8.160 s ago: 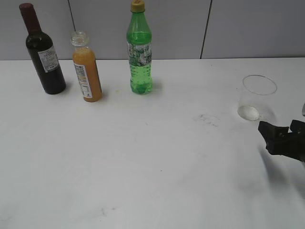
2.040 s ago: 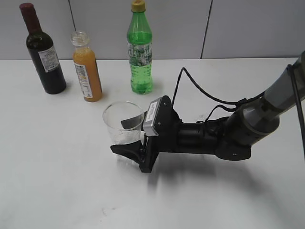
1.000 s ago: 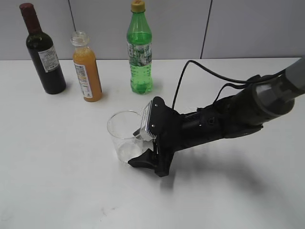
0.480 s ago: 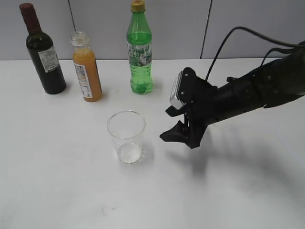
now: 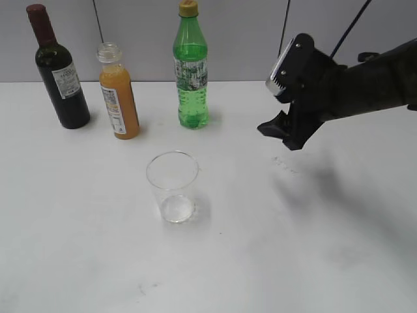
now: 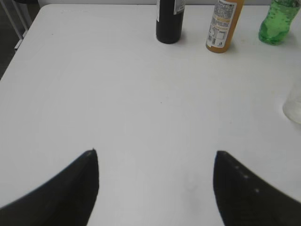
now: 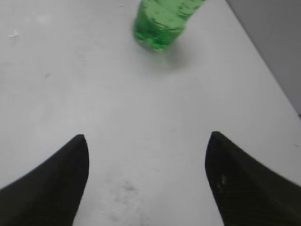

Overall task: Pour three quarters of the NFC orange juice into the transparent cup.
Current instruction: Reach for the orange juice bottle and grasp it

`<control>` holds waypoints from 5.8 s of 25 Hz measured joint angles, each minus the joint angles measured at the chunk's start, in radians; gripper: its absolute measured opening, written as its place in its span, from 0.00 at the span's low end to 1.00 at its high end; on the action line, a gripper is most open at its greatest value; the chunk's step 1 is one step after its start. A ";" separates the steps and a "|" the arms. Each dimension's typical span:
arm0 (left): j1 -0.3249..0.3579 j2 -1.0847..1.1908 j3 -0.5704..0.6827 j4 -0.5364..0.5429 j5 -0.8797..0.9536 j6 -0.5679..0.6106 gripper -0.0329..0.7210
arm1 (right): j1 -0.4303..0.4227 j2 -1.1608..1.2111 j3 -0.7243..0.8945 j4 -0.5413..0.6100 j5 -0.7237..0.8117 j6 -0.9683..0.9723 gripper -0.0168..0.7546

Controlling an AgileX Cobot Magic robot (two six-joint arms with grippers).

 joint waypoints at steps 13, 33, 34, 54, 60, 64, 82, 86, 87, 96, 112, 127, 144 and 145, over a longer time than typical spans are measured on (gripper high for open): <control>0.000 0.000 0.000 0.000 0.000 0.000 0.82 | -0.016 -0.068 -0.041 0.543 0.686 0.120 0.79; 0.000 0.000 0.000 0.000 0.000 0.000 0.82 | -0.254 -0.034 -0.734 1.712 1.611 -0.902 0.71; 0.000 0.000 0.000 0.000 0.000 0.000 0.82 | -0.255 -0.036 -0.735 1.714 1.620 -0.907 0.71; 0.000 0.000 0.000 0.000 0.000 0.000 0.82 | -0.255 -0.709 -0.073 1.863 1.629 -0.957 0.70; 0.000 0.000 0.000 0.000 0.000 0.000 0.82 | -0.255 -0.994 0.105 1.863 1.559 -0.965 0.70; 0.000 0.000 0.000 0.000 0.000 0.000 0.82 | -0.255 -1.180 0.223 1.857 1.478 -0.980 0.70; 0.000 0.000 0.000 0.000 0.000 0.000 0.82 | -0.255 -1.707 0.492 1.850 1.450 -0.993 0.70; 0.000 0.000 0.000 0.000 0.000 0.000 0.82 | -0.255 -1.752 0.492 1.846 1.450 -0.993 0.70; 0.000 0.000 0.000 0.000 0.000 0.000 0.82 | -0.255 -1.760 0.492 1.846 1.450 -0.993 0.70; 0.000 0.000 0.000 -0.001 0.000 0.000 0.82 | -0.255 -1.809 0.492 1.843 1.453 -0.993 0.70; 0.000 0.000 0.000 -0.001 0.000 0.000 0.82 | -0.255 -1.810 0.492 1.843 1.454 -1.000 0.70; 0.000 0.000 0.000 -0.001 -0.001 0.000 0.82 | -0.255 -1.810 0.492 1.843 1.454 -1.001 0.70; 0.000 0.072 -0.016 -0.002 -0.414 0.033 0.91 | -0.255 -1.810 0.492 1.843 1.454 -1.001 0.70; 0.000 0.101 -0.017 -0.006 -0.452 0.034 0.91 | -0.255 -1.810 0.492 1.843 1.454 -1.001 0.70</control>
